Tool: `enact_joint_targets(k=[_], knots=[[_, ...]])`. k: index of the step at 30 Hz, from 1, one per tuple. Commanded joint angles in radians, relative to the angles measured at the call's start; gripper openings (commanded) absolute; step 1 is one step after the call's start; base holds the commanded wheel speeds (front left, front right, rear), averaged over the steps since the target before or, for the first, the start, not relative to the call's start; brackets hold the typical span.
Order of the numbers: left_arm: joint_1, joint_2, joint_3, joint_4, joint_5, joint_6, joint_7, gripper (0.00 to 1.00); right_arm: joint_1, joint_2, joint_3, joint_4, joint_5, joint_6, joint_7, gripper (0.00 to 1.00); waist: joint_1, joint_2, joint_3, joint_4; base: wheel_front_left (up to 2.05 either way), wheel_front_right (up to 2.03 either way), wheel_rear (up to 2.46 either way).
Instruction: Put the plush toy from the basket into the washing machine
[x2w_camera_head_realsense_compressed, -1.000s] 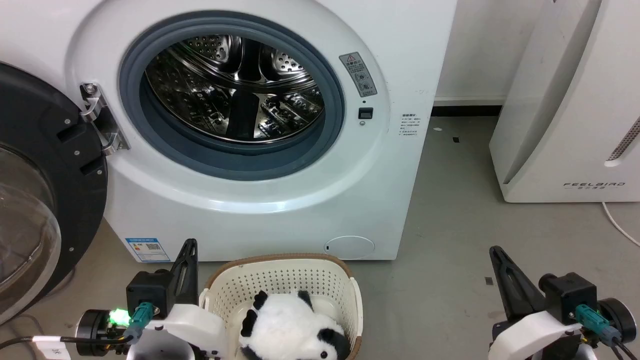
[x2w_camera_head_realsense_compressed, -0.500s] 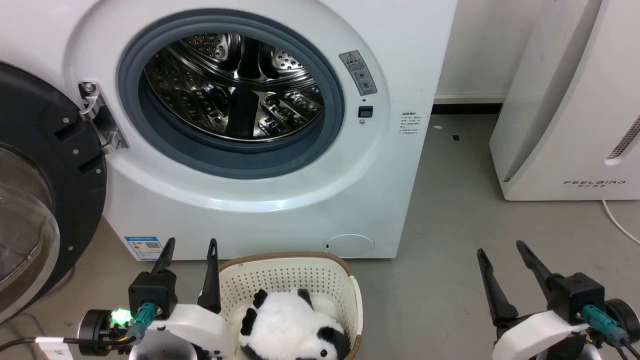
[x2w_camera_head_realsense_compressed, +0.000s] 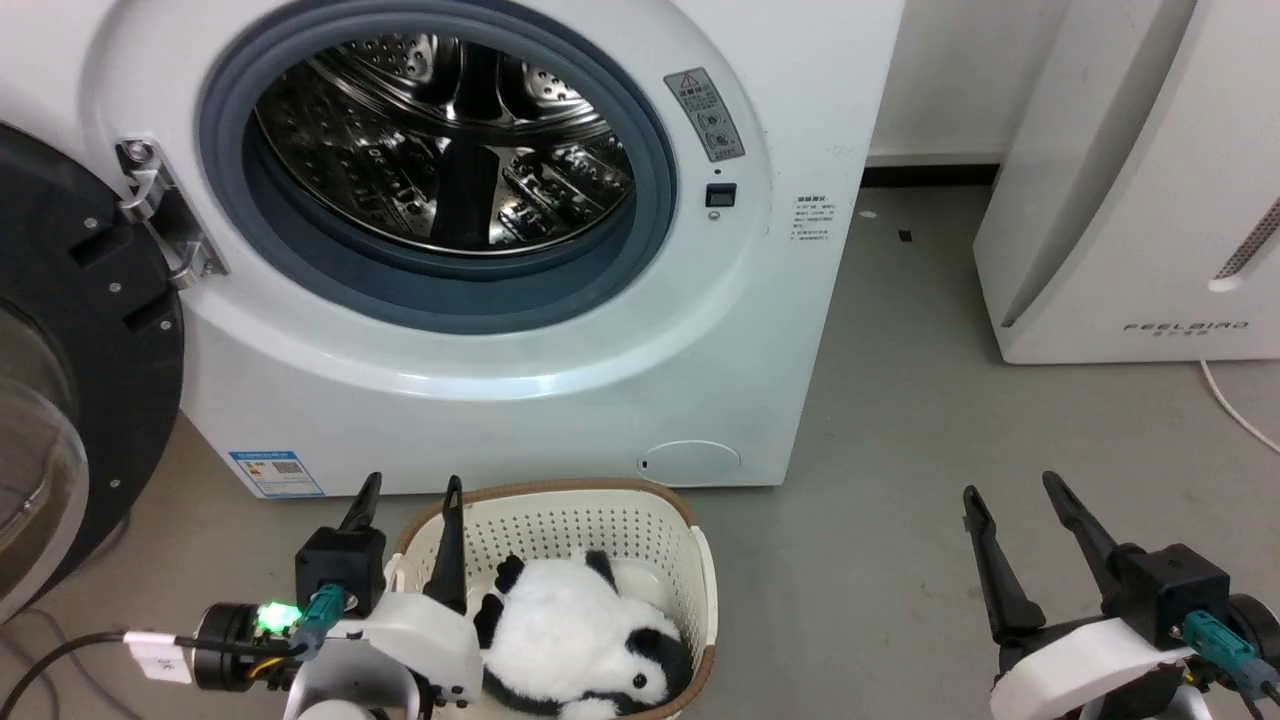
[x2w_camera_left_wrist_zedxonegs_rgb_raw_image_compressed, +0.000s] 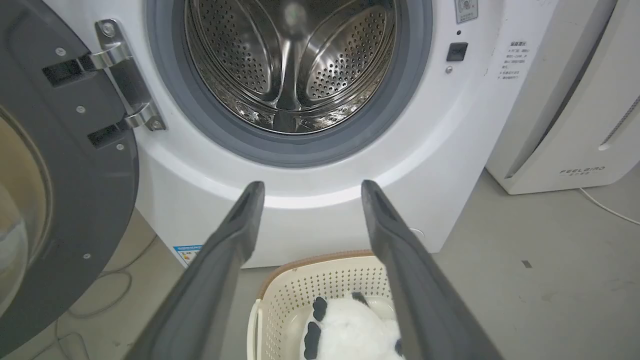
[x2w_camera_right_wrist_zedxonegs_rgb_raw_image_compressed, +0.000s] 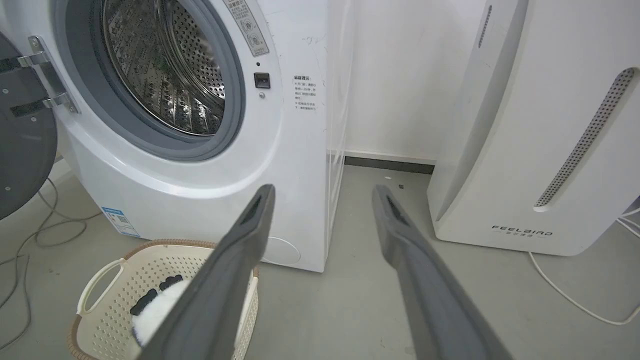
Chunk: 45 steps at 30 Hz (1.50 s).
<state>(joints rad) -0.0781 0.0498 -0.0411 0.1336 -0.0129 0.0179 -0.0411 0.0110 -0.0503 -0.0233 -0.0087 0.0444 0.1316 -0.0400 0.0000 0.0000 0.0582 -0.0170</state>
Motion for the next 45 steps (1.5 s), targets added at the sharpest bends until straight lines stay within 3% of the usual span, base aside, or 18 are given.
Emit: enact_joint_targets(k=[1,20,45], knots=[[-0.021,0.001,-0.005,0.013,-0.005,0.001,-0.008,1.00,-0.021,0.000,-0.003,-0.005,0.013,0.000,-0.010,1.00,0.0000,0.0000,0.008,-0.004,0.00,0.00,0.00],[-0.204,0.045,-0.063,0.296,-0.002,-0.018,-0.018,1.00,-0.088,0.000,0.011,-0.018,0.066,0.000,-0.050,1.00,0.0000,0.0000,0.161,-0.069,0.00,0.00,0.00],[-0.426,0.182,-0.195,0.565,0.037,-0.042,0.132,1.00,-0.179,0.000,0.046,-0.039,0.174,-0.001,-0.102,1.00,0.0000,0.0000,0.440,-0.175,0.00,0.00,0.00]])
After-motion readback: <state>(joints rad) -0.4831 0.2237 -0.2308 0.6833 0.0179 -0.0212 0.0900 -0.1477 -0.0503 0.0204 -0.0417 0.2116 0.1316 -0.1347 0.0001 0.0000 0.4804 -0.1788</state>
